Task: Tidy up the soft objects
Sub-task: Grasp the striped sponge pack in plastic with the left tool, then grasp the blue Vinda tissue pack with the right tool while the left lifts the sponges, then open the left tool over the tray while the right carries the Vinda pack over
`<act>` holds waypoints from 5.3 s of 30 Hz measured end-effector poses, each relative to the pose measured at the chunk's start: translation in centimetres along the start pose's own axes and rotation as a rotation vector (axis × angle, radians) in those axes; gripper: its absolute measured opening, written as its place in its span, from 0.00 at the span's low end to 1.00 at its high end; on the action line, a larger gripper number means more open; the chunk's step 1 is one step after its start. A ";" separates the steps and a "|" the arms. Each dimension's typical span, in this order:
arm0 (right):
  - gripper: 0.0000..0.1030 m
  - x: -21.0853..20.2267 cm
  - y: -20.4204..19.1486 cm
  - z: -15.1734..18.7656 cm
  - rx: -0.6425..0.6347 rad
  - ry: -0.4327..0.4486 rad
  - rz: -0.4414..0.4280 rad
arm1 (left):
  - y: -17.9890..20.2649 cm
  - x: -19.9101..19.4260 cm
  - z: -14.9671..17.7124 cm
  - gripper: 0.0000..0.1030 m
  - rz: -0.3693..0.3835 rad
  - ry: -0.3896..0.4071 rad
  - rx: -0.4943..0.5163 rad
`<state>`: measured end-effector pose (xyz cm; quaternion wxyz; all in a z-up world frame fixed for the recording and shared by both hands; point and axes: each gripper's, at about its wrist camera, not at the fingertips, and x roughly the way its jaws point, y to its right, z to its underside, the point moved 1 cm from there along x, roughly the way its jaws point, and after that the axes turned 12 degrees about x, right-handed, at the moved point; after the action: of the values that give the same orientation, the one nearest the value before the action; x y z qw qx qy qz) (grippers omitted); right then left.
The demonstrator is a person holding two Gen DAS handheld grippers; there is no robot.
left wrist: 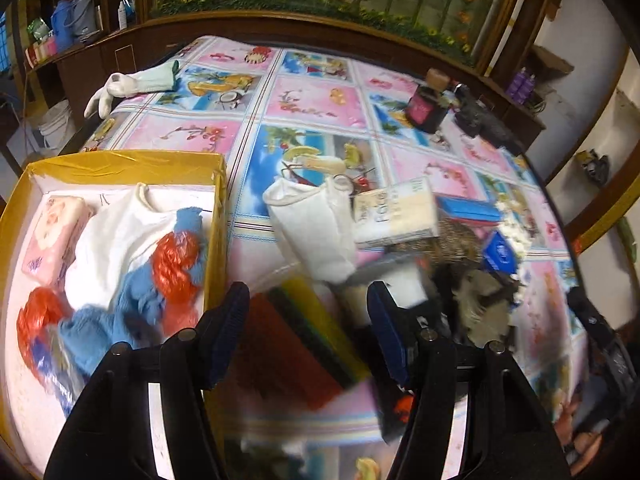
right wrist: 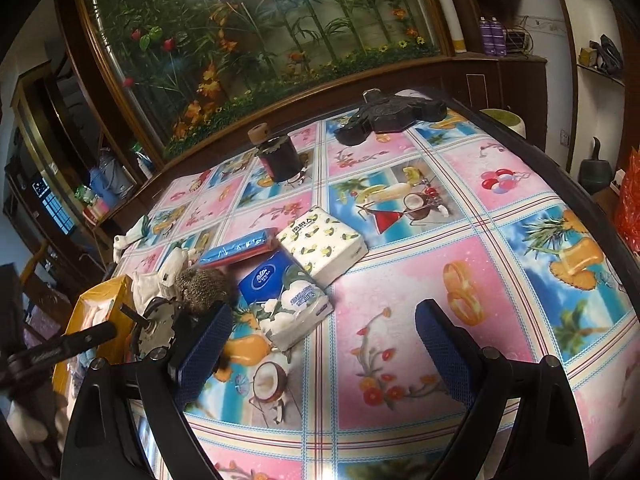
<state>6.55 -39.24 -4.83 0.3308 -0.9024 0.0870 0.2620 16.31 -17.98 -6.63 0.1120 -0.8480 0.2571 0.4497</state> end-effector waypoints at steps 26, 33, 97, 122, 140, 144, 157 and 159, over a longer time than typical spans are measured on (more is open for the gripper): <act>0.91 0.6 0.1 0.3 0.004 -0.024 0.038 | 5.1 -4.4 8.0 0.38 0.119 -0.069 0.223; 0.91 0.8 0.3 0.4 0.008 -0.023 0.051 | 5.1 -3.6 8.6 0.59 0.072 -0.051 0.181; 0.60 6.4 -4.9 -0.1 -0.162 -0.211 0.219 | -2.8 -11.9 13.9 0.38 0.309 0.217 -0.018; 0.60 -6.2 -15.5 7.2 -0.270 -0.257 -0.121 | -13.1 -14.8 15.4 0.38 0.043 0.227 -0.096; 0.60 1.8 -27.0 14.1 -0.473 -0.426 -0.127 | -21.1 -7.0 9.1 0.38 -0.032 0.082 -0.187; 0.61 2.7 -28.3 14.5 -0.510 -0.405 -0.093 | -21.9 -6.3 8.9 0.40 -0.004 0.080 -0.221; 0.57 7.2 -31.0 15.9 -0.513 -0.487 -0.074 | -21.5 -10.3 11.1 0.45 0.084 0.185 -0.285; 0.57 6.4 -31.1 15.8 -0.512 -0.467 -0.098 | -21.7 -11.8 11.8 0.47 0.096 0.224 -0.296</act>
<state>15.65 -5.18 -1.27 0.1170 -0.8750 -0.1028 0.4585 14.17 9.24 -4.63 -0.0650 -0.8868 0.2391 0.3901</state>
